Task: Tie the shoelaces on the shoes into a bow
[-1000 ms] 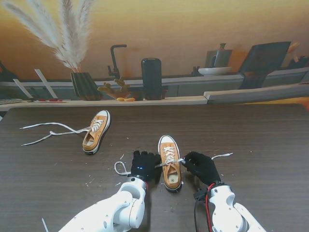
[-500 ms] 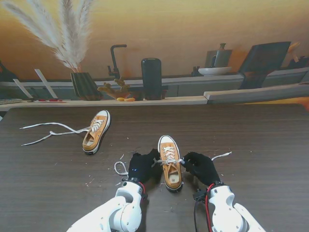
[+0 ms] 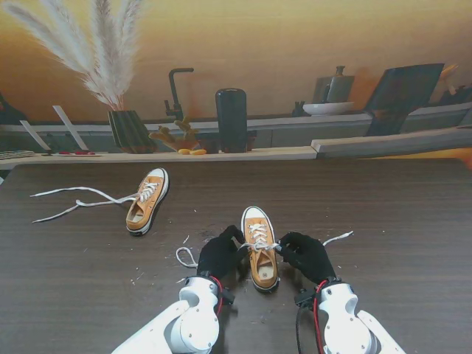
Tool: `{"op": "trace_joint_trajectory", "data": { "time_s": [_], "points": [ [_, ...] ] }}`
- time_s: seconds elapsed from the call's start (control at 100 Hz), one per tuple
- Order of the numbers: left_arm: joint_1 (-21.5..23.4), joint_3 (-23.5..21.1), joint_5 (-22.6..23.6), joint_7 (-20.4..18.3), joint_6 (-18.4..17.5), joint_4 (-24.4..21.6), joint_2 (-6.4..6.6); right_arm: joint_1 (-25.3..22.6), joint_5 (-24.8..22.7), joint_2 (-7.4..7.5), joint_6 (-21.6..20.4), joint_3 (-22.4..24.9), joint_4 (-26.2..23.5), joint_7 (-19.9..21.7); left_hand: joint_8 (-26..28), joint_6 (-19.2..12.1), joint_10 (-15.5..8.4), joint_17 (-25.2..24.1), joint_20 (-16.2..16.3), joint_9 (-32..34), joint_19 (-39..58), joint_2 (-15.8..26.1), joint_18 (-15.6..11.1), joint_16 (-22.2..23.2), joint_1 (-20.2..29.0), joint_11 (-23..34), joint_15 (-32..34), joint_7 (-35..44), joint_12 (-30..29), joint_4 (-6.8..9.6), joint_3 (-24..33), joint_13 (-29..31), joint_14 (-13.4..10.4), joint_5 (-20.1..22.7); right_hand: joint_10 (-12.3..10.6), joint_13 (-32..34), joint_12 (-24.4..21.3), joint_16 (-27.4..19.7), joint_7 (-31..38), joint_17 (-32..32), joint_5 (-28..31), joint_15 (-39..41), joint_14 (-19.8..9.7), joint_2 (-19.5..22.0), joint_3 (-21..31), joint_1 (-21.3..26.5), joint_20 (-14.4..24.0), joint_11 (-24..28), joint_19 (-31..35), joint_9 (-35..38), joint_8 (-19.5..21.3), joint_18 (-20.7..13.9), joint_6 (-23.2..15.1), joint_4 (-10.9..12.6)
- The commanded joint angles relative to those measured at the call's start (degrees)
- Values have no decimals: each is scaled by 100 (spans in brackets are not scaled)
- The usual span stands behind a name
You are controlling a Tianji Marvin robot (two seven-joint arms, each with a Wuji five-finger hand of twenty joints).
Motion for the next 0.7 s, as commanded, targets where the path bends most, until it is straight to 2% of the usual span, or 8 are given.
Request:
{"op": "trace_joint_trajectory", "data": {
  "time_s": [0.0, 0.2, 0.35, 0.43, 0.48, 0.52, 0.58, 0.69],
  "points": [
    [37, -2, -70, -72, -97, -60, -39, -19, 32, 20, -15, -6, -38, 99, -39, 87, 33, 212, -48, 5, 140, 17, 433, 185, 231, 397, 294, 89, 299, -123, -232, 284, -68, -32, 40, 165, 109, 16, 63, 136, 156, 182, -73, 161, -188, 223, 34, 4, 638, 13, -48, -69, -342, 37],
    [111, -77, -84, -78, -104, -198, -20, -24, 42, 21, -11, -7, -49, 108, -46, -1, 166, 1432, 128, 90, 1063, 96, 1116, 445, 305, 1099, 1315, 94, 784, -51, -486, 854, -133, -81, 35, 169, 109, 31, 60, 139, 156, 204, -96, 156, -183, 224, 36, 8, 643, 46, -53, -81, -337, 38],
    [232, -190, -6, -131, 103, -426, 37, -32, 25, 26, -24, 1, -61, 112, -51, -306, -39, 3429, -107, 135, 3326, 189, 1342, 568, 189, 1199, 2704, 36, 1105, 97, -688, 1644, -342, -111, 16, 167, 119, 142, 55, 178, 172, 407, -227, 127, -157, 198, 105, 46, 858, 164, -73, -265, -337, 34],
    [269, -249, 94, -154, 139, -511, 78, -49, -2, 42, -26, 16, -97, 153, -45, -491, -199, 4074, 293, 147, 5032, 218, 751, 717, 105, 1117, 3629, -28, 1168, 191, -784, 1669, -604, -96, -103, 175, 390, 287, 54, 220, 182, 642, -424, 107, -131, 160, 165, 524, 1138, 287, -100, -541, -357, 23],
    [283, -289, 148, -179, 120, -563, 106, -65, -47, 51, -37, 32, -127, 159, -59, -628, -291, 4262, 747, 124, 6083, 217, -149, 763, 70, 990, 4384, -110, 1185, 227, -853, 1696, -1086, -74, -174, 181, 621, 376, 25, 251, 216, 777, -604, 58, -103, 84, 186, 804, 1313, 301, -154, -760, -440, 12],
    [285, -322, 181, -188, 90, -596, 124, -81, -83, 55, -45, 50, -152, 149, -61, -675, -304, 4300, 880, 131, 6431, 209, -540, 754, 61, 962, 4632, -142, 1196, 261, -856, 1676, -1118, -32, -234, 187, 817, 449, -3, 269, 245, 877, -724, -8, -33, 18, 192, 973, 1448, 347, -232, -938, -495, -1],
    [307, -394, 172, -299, 54, -698, 166, -113, -89, 55, -44, 88, -203, 137, -73, -725, -318, 4348, 1005, 153, 6769, 178, -845, 723, 51, 930, 4814, -183, 1201, 299, -843, 1674, -1091, 11, -341, 191, 1032, 563, -29, 297, 290, 1057, -886, -88, 28, -25, 232, 1173, 1644, 470, -339, -1097, -508, -13],
    [278, -498, 163, -440, -44, -745, 221, -153, -95, 68, -10, 212, -297, 165, -288, -792, -254, 4361, 1086, 221, 6978, 128, -993, 728, 42, 933, 4944, -444, 1231, 331, -825, 1666, -1015, 163, -461, 192, 1323, 747, -19, 352, 397, 1349, -1023, -270, 117, -163, 574, 1417, 1700, 739, -537, -1174, -405, -11]
  ]
}}
